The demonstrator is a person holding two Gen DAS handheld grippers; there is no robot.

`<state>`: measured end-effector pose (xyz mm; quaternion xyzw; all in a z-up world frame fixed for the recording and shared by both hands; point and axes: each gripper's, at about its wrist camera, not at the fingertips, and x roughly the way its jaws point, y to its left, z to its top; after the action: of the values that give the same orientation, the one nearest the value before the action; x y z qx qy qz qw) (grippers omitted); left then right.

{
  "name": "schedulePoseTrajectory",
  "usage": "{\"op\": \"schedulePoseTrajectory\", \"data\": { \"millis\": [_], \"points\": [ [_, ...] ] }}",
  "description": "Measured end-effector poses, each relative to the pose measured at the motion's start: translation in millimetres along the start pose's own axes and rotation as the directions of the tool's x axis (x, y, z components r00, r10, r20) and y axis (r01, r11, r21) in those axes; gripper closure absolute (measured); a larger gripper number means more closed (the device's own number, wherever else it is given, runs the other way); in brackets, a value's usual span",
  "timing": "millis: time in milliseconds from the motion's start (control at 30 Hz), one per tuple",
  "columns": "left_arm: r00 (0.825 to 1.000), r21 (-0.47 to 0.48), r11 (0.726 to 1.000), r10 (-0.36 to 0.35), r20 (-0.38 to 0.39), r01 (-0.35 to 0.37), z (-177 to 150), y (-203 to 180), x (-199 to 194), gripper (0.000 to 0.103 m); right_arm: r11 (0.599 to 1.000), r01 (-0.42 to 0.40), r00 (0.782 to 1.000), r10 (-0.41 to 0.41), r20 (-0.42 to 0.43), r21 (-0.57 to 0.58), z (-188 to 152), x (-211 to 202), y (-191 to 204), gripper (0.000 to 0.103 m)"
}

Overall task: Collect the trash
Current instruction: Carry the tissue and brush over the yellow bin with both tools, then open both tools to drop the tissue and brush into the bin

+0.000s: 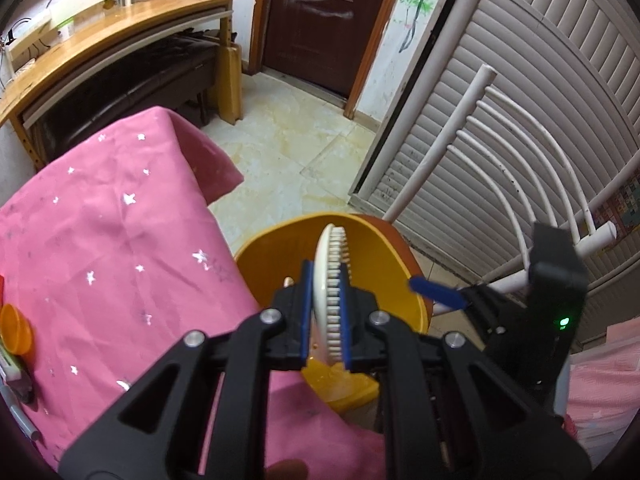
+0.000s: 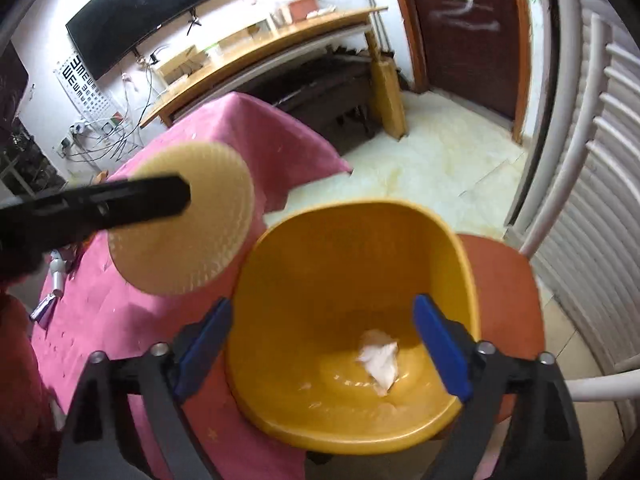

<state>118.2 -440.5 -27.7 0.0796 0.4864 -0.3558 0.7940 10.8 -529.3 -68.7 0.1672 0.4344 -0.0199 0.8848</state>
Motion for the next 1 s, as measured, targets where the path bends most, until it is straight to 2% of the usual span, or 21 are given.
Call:
{"op": "schedulePoseTrajectory", "data": {
  "millis": [33,67,133,233,333,467,667,867,1000],
  "points": [
    [1.0,-0.002,1.0,-0.001,-0.001,0.001,-0.3,-0.1,0.4,0.083,1.0,0.02,1.0,-0.02,0.008,0.013,2.4,-1.3,-2.6,0.017],
    [1.0,-0.003,1.0,-0.002,-0.002,0.002,-0.3,-0.8,0.0,0.067,0.998,0.052,0.998,-0.053,0.016,0.039,2.8,-3.4,-10.2,0.017],
    [1.0,-0.002,1.0,0.002,0.008,-0.002,-1.2,-2.3,-1.6,0.047,0.993,0.098,0.995,-0.099,0.02,0.067,2.0,-5.8,-19.1,0.017],
    [1.0,0.006,1.0,0.003,0.014,-0.003,-2.3,-5.1,-2.8,0.046,0.982,0.169,0.985,-0.171,0.025,0.081,0.1,-10.8,-28.2,0.017],
    [1.0,-0.002,1.0,0.0,0.013,0.0,-4.2,-4.9,-5.4,0.043,0.979,0.18,0.982,-0.184,0.045,0.094,1.1,-14.1,-38.3,0.017],
    [1.0,-0.024,1.0,-0.005,0.029,0.006,-7.2,0.9,-16.8,0.038,0.986,0.138,0.986,-0.145,0.081,0.092,3.6,-19.7,-29.8,0.017],
    [0.996,-0.089,0.996,-0.001,0.092,0.009,-21.2,30.4,-53.8,0.033,0.996,0.027,0.978,-0.044,0.205,0.082,13.3,-41.6,-3.6,0.016],
    [0.989,-0.173,0.984,0.066,0.133,-0.042,-35.4,81.1,-91.1,0.025,0.999,-0.025,0.97,0.017,0.242,0.033,21.6,-49.0,31.3,0.016],
    [0.98,-0.234,0.97,0.108,0.166,-0.068,-44.5,114.3,-115.8,0.024,0.997,-0.076,0.967,0.068,0.244,0.022,31.8,-42.6,58.6,0.014]
  ]
}}
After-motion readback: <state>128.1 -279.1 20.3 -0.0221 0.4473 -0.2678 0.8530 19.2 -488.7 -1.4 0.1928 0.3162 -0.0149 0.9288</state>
